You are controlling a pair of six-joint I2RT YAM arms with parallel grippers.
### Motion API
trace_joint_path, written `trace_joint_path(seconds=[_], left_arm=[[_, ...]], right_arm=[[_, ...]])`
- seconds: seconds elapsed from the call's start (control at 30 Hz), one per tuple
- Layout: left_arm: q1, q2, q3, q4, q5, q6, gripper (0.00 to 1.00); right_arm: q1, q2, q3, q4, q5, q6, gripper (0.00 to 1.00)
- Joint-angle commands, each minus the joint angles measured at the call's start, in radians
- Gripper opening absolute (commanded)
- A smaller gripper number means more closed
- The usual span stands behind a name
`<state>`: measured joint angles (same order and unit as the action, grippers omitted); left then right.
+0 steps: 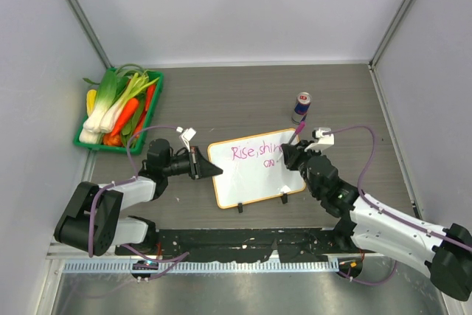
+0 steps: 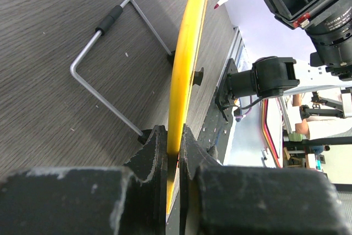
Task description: Write a sentence on the whiteboard
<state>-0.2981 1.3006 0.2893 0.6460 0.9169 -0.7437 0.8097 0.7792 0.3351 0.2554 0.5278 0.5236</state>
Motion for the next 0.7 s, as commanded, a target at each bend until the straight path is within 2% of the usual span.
trace_joint_path(seconds=[0.0,0.37,0.67], left_arm=[[0.004,0.009,0.001,-0.068,-0.099,0.067,0.00],[0.004,0.011,0.001,-0.066,-0.098,0.067,0.00],[0.004,0.017,0.002,-0.066,-0.099,0.067,0.00]], right_arm=[[-0.004,0.031,0.022,0.073,0.049,-0.014,0.01],[-0.001,0.117,-0.011,0.130,0.078,-0.033,0.01],[-0.001,0.066,-0.001,0.091,0.072,-0.039,0.01]])
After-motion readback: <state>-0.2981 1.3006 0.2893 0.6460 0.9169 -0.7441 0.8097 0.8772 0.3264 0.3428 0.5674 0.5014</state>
